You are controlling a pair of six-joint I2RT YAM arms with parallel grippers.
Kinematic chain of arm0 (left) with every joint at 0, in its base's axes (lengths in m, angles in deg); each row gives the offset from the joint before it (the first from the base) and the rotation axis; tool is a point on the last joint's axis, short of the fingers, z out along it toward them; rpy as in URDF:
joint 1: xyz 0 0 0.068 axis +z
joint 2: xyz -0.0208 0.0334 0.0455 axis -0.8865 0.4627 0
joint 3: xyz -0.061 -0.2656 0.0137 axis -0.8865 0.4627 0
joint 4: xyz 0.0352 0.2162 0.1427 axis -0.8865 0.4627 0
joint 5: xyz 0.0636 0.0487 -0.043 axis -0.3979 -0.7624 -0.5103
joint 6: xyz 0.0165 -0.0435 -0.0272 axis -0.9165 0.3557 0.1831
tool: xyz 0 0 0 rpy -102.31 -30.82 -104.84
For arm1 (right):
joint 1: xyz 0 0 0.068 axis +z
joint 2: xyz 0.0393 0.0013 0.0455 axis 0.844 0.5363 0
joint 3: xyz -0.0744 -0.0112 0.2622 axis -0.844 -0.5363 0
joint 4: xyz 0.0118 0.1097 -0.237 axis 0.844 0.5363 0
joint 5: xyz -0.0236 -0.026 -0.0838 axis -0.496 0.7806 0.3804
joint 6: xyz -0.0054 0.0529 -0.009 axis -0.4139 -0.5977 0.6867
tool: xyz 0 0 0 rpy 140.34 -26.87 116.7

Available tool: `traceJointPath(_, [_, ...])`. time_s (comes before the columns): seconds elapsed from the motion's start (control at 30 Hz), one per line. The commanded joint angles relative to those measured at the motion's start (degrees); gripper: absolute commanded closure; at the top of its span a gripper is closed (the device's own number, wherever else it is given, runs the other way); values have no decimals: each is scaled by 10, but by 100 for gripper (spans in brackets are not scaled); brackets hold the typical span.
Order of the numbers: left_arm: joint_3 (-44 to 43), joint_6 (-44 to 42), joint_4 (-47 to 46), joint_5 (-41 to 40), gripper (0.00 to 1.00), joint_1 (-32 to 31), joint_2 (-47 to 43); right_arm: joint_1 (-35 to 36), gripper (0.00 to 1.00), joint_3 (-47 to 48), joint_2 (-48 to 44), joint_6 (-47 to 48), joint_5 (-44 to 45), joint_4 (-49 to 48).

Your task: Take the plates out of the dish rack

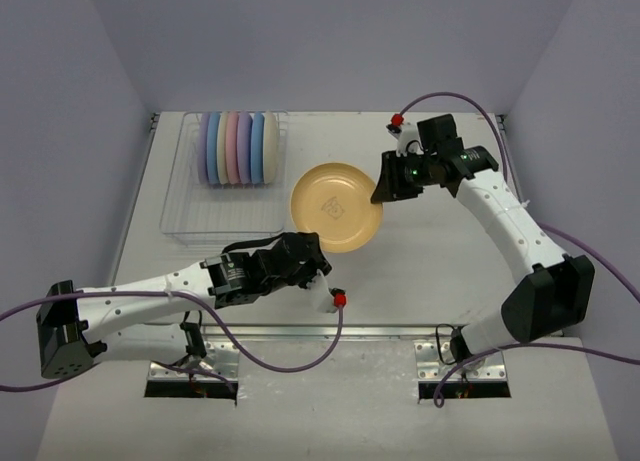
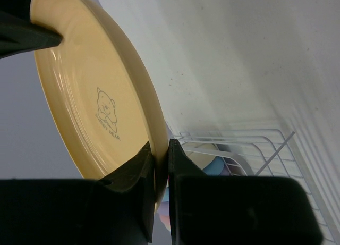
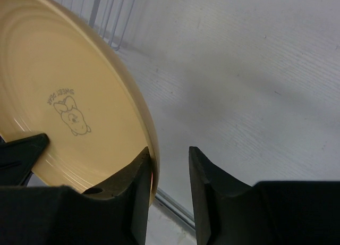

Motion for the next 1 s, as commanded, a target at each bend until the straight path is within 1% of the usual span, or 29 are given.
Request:
traceJointPath(0.0, [-15,-2,-50,-8,99,-9,-2,3,77,29,12,9,9,-18])
traceJointPath(0.03, [-15,0,-52,-9,99,-9,-2,3,83,30,13,10,6,-17])
traceJointPath(0.07, [-16,1,-56,-9,97,-9,-2,3,95,30,13,11,1,-16])
traceJointPath(0.1, [-16,3,-57,-9,94,-10,-1,3,100,30,13,13,0,-16])
traceJointPath(0.17, [-15,8,-63,-14,78,-9,-1,3,100,26,9,17,1,-16])
traceJointPath(0.23, [-13,12,-74,-26,65,-9,0,3,100,23,3,19,5,-19])
traceJointPath(0.27, [-11,15,-82,-33,53,-9,0,1,100,21,-2,21,10,-19])
traceJointPath(0.3, [-12,18,-85,-39,31,-8,-1,-1,100,22,-3,22,14,-19])
traceJointPath(0.33, [-13,24,-87,-47,24,-9,-3,-5,100,26,-4,23,13,-18])
traceJointPath(0.4, [-18,30,-89,-50,15,-8,-7,-18,100,34,-3,25,16,-15])
traceJointPath(0.43, [-30,46,-88,-52,6,-5,-9,-40,100,43,0,25,14,-15])
traceJointPath(0.47, [-39,59,-86,-53,1,-1,-11,-58,100,46,3,25,11,-15])
traceJointPath(0.5, [-53,76,-82,-51,0,6,-12,-78,100,49,8,25,6,-15])
traceJointPath(0.53, [-82,112,-76,-47,0,20,-11,-121,100,61,21,24,-4,-14])
traceJointPath(0.6, [-121,188,-69,-49,0,52,-1,-176,100,80,37,31,-3,-15])
traceJointPath(0.63, [-154,231,-65,-53,0,71,11,-202,100,85,48,40,6,-17])
traceJointPath(0.7, [-243,311,18,-44,0,116,48,-228,100,87,69,48,17,-27])
traceJointPath(0.73, [-315,371,57,-23,0,160,78,-243,100,87,85,50,21,-35])
traceJointPath(0.77, [-362,407,60,-2,0,162,94,-250,100,87,95,49,27,-42])
traceJointPath(0.8, [-435,441,91,17,0,218,120,-257,100,87,117,48,27,-47])
traceJointPath(0.83, [-490,506,116,47,0,271,144,-264,100,95,138,43,30,-56])
traceJointPath(0.93, [-597,644,173,170,0,449,198,-269,100,139,203,36,42,-62])
traceJointPath(0.97, [-618,664,192,192,0,475,213,-270,100,149,216,34,49,-64])
